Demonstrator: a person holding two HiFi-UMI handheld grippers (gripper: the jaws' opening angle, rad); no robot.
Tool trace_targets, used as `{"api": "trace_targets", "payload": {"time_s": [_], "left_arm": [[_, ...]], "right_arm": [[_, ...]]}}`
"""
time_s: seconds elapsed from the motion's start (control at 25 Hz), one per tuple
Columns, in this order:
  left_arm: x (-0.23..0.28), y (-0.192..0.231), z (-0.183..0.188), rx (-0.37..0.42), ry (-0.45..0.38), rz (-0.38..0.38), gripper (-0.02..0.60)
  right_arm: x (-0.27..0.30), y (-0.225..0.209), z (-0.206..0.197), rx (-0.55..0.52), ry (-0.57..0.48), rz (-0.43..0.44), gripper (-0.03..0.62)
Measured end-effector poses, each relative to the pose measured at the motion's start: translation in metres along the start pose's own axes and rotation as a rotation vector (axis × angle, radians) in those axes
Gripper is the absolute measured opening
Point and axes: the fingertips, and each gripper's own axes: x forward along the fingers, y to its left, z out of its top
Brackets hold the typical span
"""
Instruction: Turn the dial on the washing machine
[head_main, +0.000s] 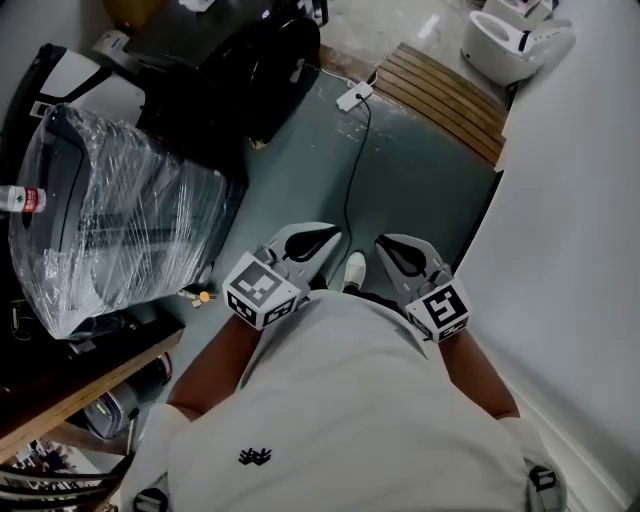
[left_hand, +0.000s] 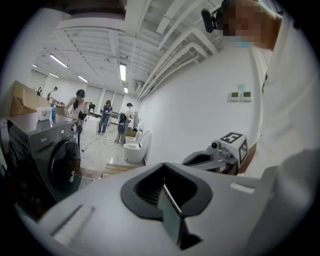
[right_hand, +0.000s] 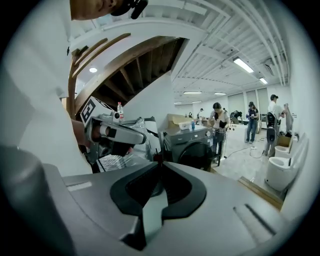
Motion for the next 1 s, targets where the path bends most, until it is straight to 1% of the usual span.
{"api": "trace_targets", "payload": {"time_s": [0.16, 0.36, 0.52, 0.68, 0.84, 1.0], "left_arm": [[0.033, 0.017, 0.016, -0.008, 0.016, 0.016, 0.058], [0.061, 0.068, 0.032, -0.020, 0.017, 0.010, 0.058], [0.098, 0.124, 0.046, -0.031, 0.001, 0.001, 0.058], [0.131, 0.185, 0.082, -0.038, -0.005, 0.006, 0.058], [0.150, 0.249, 0.119, -0.028, -0.026, 0.021, 0.058], [0.159, 0.310, 0.141, -0.040, -0.037, 0.078, 0.058]], "right_arm": [[0.001, -0.048, -0.003, 0.033, 0.005, -0.033, 0.007], [0.041, -0.096, 0.007, 0.039, 0.020, -0.043, 0.014], [0.077, -0.150, 0.015, 0.035, 0.039, -0.071, 0.014], [0.118, -0.213, 0.047, 0.015, 0.065, -0.087, 0.026], [0.185, -0.271, 0.079, -0.038, 0.077, -0.057, 0.038], [0.252, -0.314, 0.108, -0.109, 0.071, -0.003, 0.046]]}}
